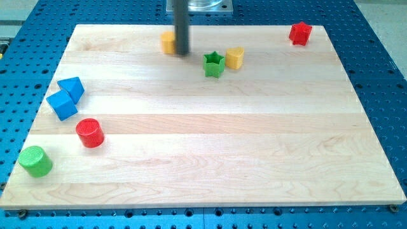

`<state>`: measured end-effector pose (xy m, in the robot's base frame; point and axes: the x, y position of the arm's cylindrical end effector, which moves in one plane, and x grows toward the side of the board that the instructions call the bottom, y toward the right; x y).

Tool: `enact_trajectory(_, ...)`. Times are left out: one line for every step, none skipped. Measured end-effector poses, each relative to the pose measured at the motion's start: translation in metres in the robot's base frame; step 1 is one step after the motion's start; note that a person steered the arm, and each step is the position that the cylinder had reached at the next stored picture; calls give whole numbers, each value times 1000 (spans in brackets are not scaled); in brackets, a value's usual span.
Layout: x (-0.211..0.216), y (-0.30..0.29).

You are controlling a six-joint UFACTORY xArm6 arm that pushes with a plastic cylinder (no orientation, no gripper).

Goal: Place the hexagon above the triangle

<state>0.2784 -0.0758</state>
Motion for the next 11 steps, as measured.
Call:
enact_trajectory(-4, 2)
enact_trajectory(-13, -9)
enact_trajectory(-18, -42)
enact_trajectory(-30, -1)
enact_trajectory(-53, -17)
enact_trajectory(-58, -63)
enact_trajectory(-15, -119)
enact_trajectory(36, -130)
enact_trajectory(70, -130)
enact_trajectory(71, -138)
enact_trajectory(71, -145)
